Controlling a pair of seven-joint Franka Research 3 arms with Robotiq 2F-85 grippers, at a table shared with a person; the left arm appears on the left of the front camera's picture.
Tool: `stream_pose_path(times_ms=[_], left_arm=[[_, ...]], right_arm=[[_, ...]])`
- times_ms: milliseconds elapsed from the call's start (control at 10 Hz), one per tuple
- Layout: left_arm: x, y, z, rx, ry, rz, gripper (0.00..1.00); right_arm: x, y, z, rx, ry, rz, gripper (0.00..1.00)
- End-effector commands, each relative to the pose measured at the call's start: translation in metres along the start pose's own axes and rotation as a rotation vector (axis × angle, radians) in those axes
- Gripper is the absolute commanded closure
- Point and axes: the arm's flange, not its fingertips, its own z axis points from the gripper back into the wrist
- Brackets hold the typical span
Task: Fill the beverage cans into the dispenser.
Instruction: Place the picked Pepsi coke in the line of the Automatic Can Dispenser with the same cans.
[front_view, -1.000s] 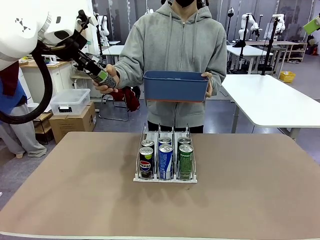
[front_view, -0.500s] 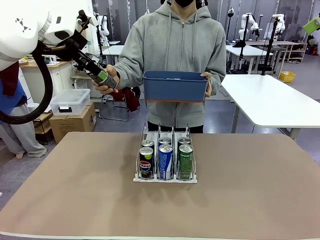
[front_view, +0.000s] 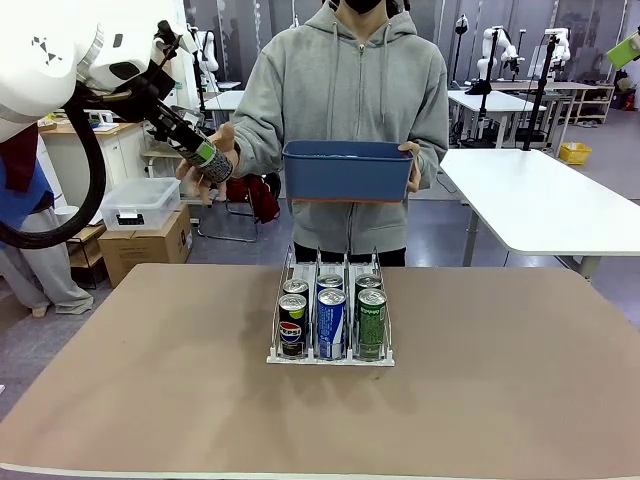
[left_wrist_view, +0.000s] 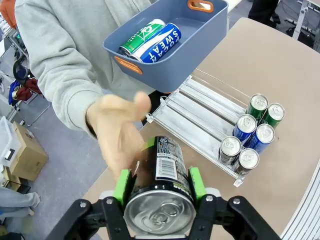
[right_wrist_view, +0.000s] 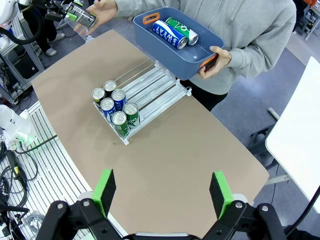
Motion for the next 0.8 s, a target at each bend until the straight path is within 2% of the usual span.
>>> stream_pose_path(times_ms=[0, 700], left_arm=[[-0.0007, 0.0015, 0.0016, 0.003, -0.006, 0.006, 0.84], [-0.0007, 0.0015, 0.0016, 0.003, -0.006, 0.006, 0.84]], right_arm=[[0.0001, 0.0004, 0.0, 0.001, 0.0, 0.002, 0.0], [0.0001, 0.0004, 0.0, 0.001, 0.0, 0.002, 0.0]])
